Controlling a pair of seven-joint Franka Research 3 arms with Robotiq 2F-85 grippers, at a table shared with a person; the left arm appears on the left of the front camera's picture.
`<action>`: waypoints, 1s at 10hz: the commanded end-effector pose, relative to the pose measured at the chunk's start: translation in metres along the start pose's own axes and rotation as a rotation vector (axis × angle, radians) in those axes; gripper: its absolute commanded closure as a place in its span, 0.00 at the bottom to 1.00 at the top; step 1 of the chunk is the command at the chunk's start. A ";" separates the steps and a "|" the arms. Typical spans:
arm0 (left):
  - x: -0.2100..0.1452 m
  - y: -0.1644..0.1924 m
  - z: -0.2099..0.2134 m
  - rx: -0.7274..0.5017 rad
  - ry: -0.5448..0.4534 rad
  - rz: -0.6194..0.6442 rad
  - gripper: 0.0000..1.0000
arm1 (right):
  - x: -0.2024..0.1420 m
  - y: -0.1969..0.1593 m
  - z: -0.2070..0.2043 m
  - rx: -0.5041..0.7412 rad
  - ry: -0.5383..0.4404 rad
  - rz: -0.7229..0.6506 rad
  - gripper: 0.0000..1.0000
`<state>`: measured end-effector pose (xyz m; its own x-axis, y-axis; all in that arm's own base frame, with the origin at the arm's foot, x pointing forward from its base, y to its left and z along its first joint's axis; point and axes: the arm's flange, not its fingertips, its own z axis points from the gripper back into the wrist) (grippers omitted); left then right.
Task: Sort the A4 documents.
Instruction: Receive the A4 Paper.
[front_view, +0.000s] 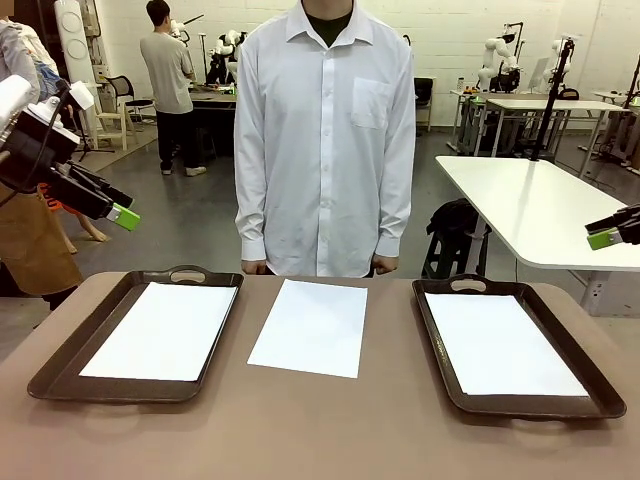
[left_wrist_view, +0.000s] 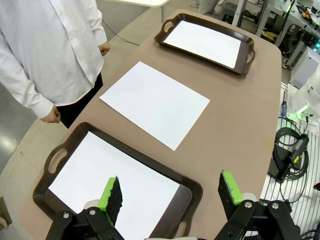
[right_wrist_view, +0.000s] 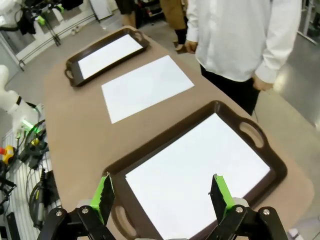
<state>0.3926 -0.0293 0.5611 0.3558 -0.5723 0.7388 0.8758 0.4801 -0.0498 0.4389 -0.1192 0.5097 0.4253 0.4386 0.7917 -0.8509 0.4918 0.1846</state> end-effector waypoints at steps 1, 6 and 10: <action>-0.001 0.001 0.000 -0.011 -0.015 -0.003 0.00 | 0.004 0.020 0.002 0.038 -0.005 0.056 0.00; -0.001 0.001 0.000 -0.011 -0.015 -0.003 0.00 | 0.015 0.026 -0.011 0.024 0.070 0.081 0.00; -0.001 0.001 0.000 -0.011 -0.015 -0.003 0.00 | 0.020 0.022 -0.005 0.033 0.060 0.080 0.00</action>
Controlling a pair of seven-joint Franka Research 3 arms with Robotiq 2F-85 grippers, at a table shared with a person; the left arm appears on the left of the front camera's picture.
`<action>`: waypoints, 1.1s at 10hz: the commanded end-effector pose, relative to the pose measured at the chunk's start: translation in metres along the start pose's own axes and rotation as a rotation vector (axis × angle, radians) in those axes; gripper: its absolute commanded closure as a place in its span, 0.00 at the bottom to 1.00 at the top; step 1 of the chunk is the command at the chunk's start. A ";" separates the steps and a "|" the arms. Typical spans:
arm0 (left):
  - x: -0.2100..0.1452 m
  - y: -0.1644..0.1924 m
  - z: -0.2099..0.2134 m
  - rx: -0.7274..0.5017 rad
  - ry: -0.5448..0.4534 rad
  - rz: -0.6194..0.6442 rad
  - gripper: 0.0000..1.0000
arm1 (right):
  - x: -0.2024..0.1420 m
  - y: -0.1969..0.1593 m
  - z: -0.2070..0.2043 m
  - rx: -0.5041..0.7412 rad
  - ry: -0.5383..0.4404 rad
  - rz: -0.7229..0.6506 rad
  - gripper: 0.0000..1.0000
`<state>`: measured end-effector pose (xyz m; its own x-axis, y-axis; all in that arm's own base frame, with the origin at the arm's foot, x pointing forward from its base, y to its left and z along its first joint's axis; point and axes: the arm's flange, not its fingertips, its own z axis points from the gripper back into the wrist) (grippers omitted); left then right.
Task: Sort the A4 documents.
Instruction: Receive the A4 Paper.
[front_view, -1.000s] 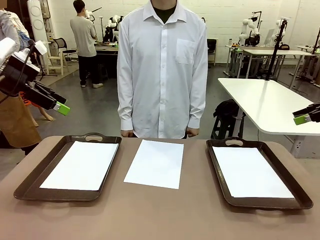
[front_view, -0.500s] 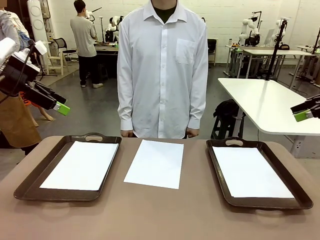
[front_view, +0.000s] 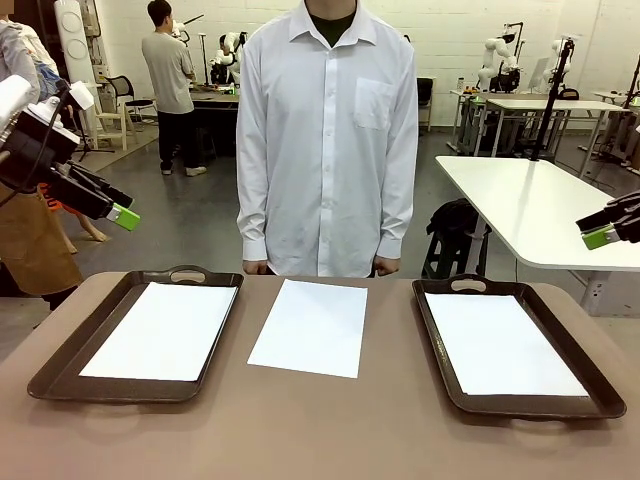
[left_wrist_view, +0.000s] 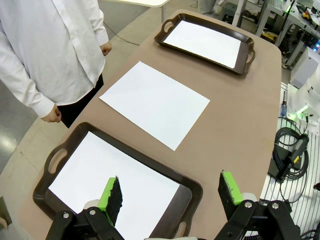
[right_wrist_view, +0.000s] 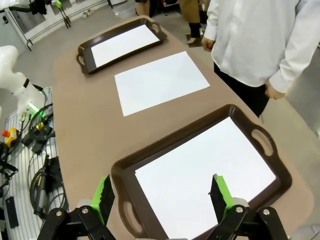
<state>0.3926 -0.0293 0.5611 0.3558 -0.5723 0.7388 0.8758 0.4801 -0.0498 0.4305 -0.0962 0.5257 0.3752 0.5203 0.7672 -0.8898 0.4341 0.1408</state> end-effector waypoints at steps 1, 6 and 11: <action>-0.001 0.001 0.000 -0.011 -0.015 -0.003 0.00 | 0.001 0.001 0.000 0.005 -0.001 0.003 0.00; -0.001 0.001 0.000 -0.011 -0.015 -0.003 0.00 | 0.001 0.001 0.000 0.005 -0.001 0.003 0.00; -0.001 0.001 0.000 -0.011 -0.015 -0.003 0.00 | 0.001 0.001 0.000 0.005 -0.001 0.003 0.00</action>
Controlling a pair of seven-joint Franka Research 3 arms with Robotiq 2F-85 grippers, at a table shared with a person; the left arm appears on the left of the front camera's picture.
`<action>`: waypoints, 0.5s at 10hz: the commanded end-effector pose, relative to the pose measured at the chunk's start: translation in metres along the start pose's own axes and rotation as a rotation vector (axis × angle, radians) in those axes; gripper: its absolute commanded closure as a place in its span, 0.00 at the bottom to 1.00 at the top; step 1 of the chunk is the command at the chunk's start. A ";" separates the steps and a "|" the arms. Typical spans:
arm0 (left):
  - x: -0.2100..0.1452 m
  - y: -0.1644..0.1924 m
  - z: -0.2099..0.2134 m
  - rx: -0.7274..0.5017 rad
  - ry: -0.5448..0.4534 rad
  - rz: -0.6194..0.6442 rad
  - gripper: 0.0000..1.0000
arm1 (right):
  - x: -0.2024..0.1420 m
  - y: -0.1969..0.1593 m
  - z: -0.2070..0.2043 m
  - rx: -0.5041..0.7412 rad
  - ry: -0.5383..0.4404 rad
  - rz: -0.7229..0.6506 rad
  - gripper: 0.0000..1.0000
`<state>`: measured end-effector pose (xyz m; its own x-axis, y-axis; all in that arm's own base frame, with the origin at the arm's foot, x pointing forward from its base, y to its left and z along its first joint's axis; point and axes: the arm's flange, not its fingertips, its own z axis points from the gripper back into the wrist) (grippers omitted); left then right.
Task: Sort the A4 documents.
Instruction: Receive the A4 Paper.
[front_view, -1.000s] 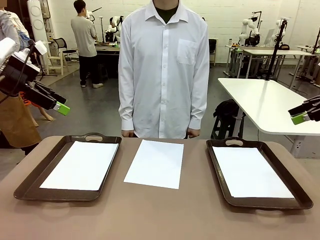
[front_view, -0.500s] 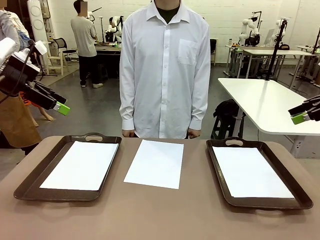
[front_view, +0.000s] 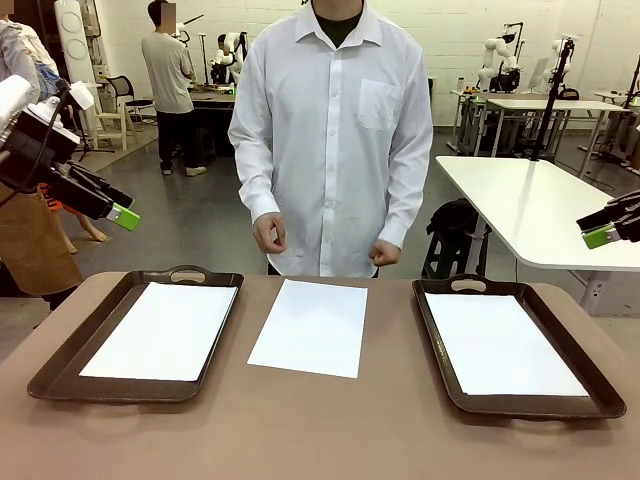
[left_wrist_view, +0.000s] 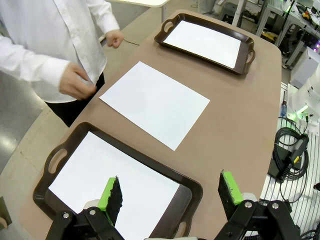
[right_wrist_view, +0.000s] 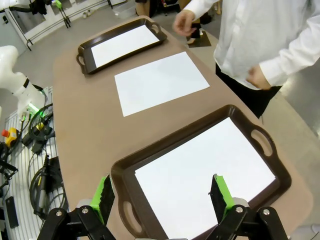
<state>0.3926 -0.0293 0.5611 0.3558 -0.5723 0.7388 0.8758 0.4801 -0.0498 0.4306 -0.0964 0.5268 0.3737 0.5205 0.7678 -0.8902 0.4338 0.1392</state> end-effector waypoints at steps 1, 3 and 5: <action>-0.001 0.001 0.000 -0.011 -0.015 -0.003 0.00 | 0.000 0.001 -0.001 0.006 -0.001 0.001 0.00; -0.001 0.001 0.000 -0.011 -0.015 -0.003 0.00 | 0.000 0.001 -0.001 0.006 -0.001 0.001 0.00; -0.001 0.001 0.000 -0.011 -0.015 -0.003 0.00 | 0.000 0.001 -0.001 0.006 -0.001 0.001 0.00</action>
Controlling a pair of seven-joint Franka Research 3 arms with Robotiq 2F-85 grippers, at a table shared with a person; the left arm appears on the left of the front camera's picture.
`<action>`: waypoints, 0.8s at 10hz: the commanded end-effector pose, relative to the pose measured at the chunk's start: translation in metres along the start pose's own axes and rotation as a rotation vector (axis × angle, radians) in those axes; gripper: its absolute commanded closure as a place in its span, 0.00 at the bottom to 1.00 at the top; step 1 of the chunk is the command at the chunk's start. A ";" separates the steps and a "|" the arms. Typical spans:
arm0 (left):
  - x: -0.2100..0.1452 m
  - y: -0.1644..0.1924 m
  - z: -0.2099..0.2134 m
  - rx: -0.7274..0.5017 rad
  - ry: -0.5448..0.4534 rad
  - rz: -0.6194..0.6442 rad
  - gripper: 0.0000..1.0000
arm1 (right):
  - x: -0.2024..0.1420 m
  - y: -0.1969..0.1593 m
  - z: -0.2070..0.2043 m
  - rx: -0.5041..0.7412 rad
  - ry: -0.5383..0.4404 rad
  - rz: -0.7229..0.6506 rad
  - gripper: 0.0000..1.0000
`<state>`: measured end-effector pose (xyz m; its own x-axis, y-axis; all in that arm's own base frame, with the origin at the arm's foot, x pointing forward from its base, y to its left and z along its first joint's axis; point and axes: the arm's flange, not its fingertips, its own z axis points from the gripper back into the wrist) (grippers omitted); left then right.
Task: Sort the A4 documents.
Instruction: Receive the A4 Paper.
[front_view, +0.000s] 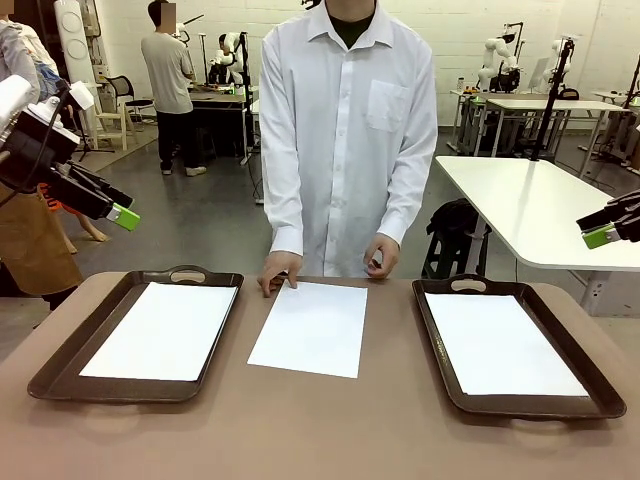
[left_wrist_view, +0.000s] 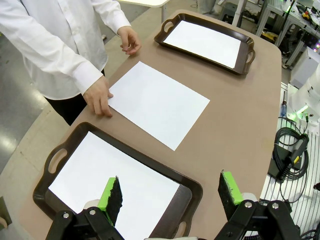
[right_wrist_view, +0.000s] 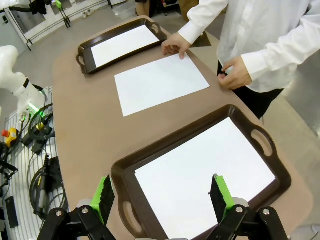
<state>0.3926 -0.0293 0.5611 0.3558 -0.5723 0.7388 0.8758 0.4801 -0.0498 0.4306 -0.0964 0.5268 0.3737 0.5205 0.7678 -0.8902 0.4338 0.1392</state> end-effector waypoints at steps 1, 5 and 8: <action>-0.001 0.001 0.000 -0.011 -0.015 -0.003 0.00 | 0.000 0.001 -0.001 0.006 -0.001 0.001 0.00; -0.001 0.001 0.000 -0.011 -0.015 -0.003 0.00 | 0.000 0.001 -0.001 0.006 -0.001 0.001 0.00; -0.001 0.001 0.000 -0.011 -0.015 -0.003 0.00 | 0.000 0.001 -0.001 0.006 -0.001 0.001 0.00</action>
<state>0.3926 -0.0293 0.5611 0.3558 -0.5723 0.7388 0.8758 0.4801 -0.0498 0.4306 -0.0964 0.5268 0.3737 0.5205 0.7678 -0.8902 0.4338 0.1392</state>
